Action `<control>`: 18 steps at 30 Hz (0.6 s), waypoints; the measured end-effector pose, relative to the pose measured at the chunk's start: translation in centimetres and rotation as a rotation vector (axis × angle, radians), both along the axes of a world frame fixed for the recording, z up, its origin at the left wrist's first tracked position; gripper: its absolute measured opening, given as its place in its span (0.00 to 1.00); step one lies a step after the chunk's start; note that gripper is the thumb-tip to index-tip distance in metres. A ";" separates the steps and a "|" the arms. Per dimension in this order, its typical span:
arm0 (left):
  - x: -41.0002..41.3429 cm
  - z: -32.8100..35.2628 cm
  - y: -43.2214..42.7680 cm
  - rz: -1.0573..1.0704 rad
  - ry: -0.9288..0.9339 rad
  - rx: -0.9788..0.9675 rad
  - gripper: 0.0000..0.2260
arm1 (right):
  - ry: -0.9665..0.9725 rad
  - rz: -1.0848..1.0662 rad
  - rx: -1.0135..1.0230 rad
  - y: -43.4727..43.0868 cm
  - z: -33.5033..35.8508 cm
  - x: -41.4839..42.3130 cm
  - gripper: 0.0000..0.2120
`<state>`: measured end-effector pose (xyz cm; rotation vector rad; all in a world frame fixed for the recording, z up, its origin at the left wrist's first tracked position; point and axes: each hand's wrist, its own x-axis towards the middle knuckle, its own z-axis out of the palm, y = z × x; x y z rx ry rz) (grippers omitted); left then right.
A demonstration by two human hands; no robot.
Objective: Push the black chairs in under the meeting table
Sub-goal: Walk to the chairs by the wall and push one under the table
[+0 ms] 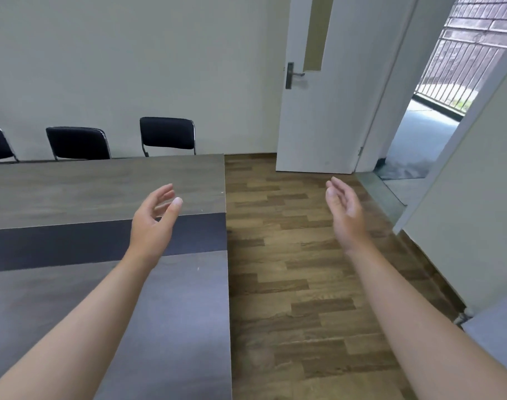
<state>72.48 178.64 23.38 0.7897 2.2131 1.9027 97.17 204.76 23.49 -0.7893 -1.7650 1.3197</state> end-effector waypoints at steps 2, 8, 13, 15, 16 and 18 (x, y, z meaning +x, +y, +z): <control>-1.4 0.0 2.2 0.024 0.009 -0.014 0.16 | 0.015 0.014 -0.018 3.0 0.2 -2.2 0.23; -5.0 -0.6 10.1 0.084 0.041 -0.051 0.17 | 0.032 0.126 -0.030 12.3 -0.8 -9.1 0.23; -7.2 -1.2 16.5 0.196 0.053 -0.030 0.17 | 0.065 0.231 -0.047 20.2 -1.5 -14.6 0.23; -8.2 -0.3 19.4 0.263 0.058 0.001 0.16 | 0.073 0.289 -0.047 23.9 -0.7 -17.3 0.23; -8.9 0.3 20.9 0.289 0.061 0.012 0.15 | 0.089 0.313 -0.057 25.8 -0.2 -18.7 0.23; -9.8 1.2 23.1 0.326 0.067 0.012 0.16 | 0.118 0.352 -0.078 28.8 0.6 -20.5 0.24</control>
